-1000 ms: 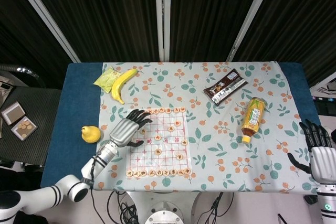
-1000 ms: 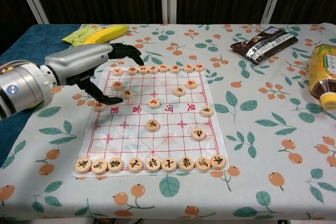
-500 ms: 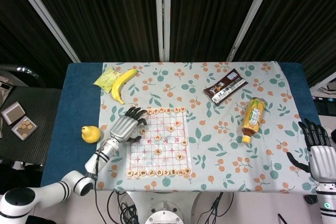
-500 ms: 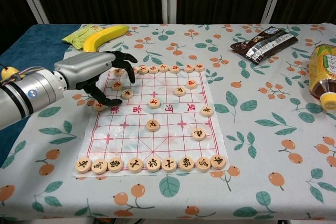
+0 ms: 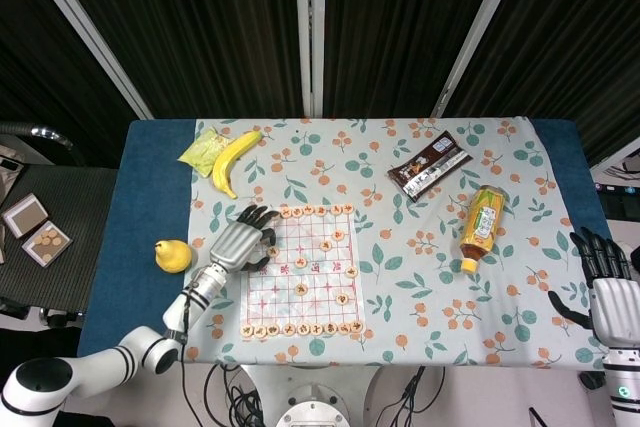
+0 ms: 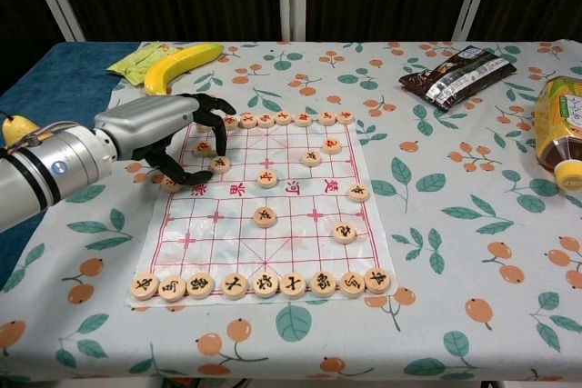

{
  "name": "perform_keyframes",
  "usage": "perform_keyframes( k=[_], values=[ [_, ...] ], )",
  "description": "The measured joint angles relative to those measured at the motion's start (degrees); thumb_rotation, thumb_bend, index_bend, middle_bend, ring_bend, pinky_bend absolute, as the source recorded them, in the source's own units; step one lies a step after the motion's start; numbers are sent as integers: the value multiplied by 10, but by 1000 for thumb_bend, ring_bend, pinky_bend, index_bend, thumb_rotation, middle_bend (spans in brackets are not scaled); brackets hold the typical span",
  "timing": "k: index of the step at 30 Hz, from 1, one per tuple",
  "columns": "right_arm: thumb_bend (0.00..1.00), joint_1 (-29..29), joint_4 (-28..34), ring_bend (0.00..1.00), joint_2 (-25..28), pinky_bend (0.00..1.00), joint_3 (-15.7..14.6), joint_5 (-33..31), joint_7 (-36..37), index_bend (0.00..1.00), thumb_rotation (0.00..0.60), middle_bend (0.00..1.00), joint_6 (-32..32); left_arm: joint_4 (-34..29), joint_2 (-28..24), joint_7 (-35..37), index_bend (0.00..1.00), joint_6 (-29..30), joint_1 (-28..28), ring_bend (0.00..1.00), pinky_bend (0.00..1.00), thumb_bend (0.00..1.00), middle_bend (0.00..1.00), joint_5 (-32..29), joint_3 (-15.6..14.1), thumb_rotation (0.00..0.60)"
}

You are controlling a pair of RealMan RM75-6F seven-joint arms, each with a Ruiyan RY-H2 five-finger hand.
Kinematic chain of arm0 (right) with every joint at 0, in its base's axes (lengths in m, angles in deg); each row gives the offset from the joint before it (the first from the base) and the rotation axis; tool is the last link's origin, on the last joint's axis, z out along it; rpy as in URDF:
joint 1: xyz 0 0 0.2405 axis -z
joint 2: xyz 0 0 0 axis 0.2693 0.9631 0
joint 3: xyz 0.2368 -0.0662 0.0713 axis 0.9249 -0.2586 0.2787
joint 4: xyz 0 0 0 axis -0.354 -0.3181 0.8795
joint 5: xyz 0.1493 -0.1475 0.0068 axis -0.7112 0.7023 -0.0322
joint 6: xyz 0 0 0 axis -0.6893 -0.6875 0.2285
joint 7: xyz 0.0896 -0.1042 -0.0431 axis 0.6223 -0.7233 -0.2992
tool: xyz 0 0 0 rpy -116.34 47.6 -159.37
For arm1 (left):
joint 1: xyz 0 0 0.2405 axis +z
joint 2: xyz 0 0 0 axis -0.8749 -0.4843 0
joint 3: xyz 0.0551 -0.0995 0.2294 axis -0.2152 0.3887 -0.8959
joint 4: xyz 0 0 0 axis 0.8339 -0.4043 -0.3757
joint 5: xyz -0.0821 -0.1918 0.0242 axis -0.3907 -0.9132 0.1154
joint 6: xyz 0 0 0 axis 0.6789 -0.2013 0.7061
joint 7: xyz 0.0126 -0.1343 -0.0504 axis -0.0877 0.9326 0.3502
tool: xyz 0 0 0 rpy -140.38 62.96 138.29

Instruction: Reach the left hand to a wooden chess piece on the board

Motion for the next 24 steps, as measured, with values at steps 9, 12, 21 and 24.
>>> perform_keyframes(
  k=[9,12,21,24],
  values=[
    [140,0,-5,0,-2,0,0,0,4,0,600,0,2,11,9,16,487,9,-3,0,0,325,101,1,-2,600],
    [139,-1,-6,0,-3,0,0,0,3,0,600,0,3,11,10,24,488,11,-6,0,0,326,101,1,1,600],
    [139,-3,-6,0,-3,0,0,0,3,0,600,0,6,22,10,25,489,-17,-32,0,0,325,101,-11,16,600],
    [139,-2,-6,0,-2,0,0,-1,3,0,600,0,7,39,15,28,489,-31,-42,0,0,325,101,-17,20,600]
  ],
)
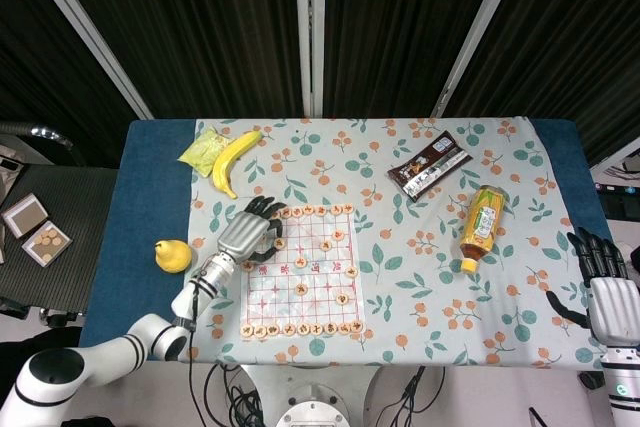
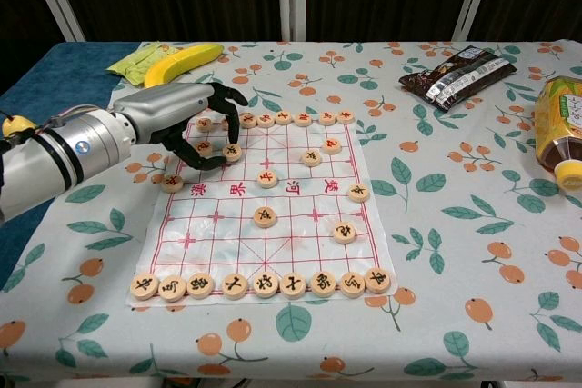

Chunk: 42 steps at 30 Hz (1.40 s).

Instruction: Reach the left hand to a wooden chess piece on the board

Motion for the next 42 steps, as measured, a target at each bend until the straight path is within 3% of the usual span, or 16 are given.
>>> perform_keyframes(
  k=[15,23,28,33,37,42],
  values=[
    [140,-3,-3,0,-1,0,1,-4,6,0,600,0,9,54,15,27,471,-3,-12,0,0,325,102,-9,3,600],
    [142,0,-3,0,-2,0,1,-7,2,0,600,0,8,42,5,21,335,1,-7,0,0,316,101,-4,-10,600],
    [143,2,-2,0,0,0,3,-9,3,0,600,0,4,31,-1,19,196,2,-5,0,0,310,95,-7,-10,600],
    [143,3,-1,0,2,0,5,-9,5,0,600,0,1,-22,-23,14,194,29,3,0,0,290,93,2,-11,600],
    [140,3,-2,0,1,0,3,-5,7,0,600,0,-1,-109,-58,-10,181,70,25,0,0,276,92,7,-16,600],
    [136,3,-12,0,-8,0,0,-3,7,0,600,0,0,-244,-112,-83,146,181,102,0,0,263,91,12,-41,600]
  ],
)
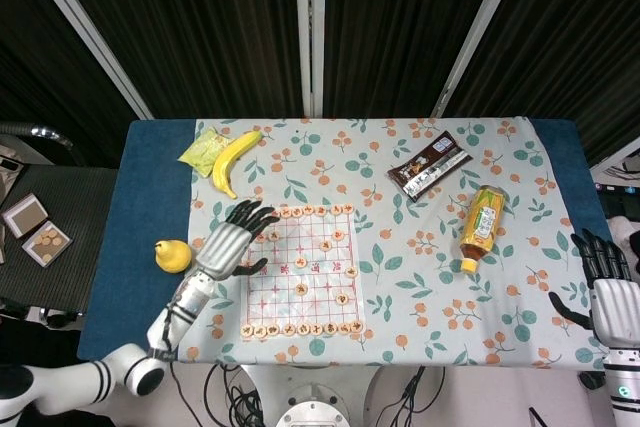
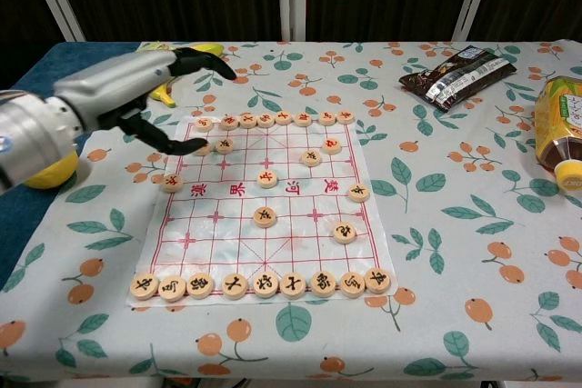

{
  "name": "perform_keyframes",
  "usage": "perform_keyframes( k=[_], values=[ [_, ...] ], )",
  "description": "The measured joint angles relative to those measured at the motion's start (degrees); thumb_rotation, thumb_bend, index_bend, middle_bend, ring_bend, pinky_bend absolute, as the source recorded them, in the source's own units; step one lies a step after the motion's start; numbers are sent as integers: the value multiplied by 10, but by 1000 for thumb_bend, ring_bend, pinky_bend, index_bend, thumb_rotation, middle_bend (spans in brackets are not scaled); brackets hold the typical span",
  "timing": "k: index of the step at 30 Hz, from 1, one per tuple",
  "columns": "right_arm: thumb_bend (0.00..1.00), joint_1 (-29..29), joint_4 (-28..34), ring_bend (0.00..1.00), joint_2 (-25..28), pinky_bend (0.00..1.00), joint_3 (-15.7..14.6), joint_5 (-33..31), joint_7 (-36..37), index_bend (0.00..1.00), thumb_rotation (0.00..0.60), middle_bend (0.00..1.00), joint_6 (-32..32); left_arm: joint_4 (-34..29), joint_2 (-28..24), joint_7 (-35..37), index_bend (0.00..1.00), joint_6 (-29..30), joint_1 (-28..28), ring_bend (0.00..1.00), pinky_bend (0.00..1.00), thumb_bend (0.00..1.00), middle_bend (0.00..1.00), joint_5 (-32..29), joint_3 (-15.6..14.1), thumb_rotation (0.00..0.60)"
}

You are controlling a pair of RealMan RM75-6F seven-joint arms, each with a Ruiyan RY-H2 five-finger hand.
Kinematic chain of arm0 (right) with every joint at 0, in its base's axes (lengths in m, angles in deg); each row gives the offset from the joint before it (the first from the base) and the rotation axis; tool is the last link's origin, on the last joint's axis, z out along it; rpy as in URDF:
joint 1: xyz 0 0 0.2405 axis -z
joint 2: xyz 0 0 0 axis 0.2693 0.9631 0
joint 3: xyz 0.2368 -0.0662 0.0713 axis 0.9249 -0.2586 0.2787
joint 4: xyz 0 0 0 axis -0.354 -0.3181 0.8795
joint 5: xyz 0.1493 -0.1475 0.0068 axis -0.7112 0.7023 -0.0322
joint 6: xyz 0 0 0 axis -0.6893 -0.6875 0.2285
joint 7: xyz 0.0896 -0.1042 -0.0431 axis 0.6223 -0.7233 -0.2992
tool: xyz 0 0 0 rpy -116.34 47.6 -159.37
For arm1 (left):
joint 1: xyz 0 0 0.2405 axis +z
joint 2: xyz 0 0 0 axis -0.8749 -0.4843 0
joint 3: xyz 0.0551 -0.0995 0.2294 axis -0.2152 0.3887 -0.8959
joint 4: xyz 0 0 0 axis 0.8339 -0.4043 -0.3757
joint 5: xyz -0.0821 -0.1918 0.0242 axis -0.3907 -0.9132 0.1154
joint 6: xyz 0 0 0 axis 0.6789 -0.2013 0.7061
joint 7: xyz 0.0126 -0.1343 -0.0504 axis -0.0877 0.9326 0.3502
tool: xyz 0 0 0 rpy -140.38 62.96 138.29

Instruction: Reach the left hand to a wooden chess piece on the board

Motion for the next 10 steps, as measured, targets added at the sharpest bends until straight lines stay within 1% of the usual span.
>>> perform_keyframes(
  k=[2,5,8,10],
  values=[
    [134,-1,-7,0,-7,0,0,-1,-1,0,600,0,2,-24,-18,-27,121,61,47,0,0,257,88,1,-17,600],
    [132,-3,-17,0,-16,0,0,-2,-3,0,600,0,6,-33,-47,-45,106,141,123,0,0,247,87,0,-45,600],
    [132,-4,-19,0,-20,0,-2,-1,-8,0,600,0,8,-25,-78,-43,100,203,194,0,0,244,87,-3,-70,600],
    [132,-4,-17,0,-20,0,-3,0,-12,0,600,0,9,-17,-96,-37,99,227,226,0,0,244,87,-5,-81,600]
  ],
)
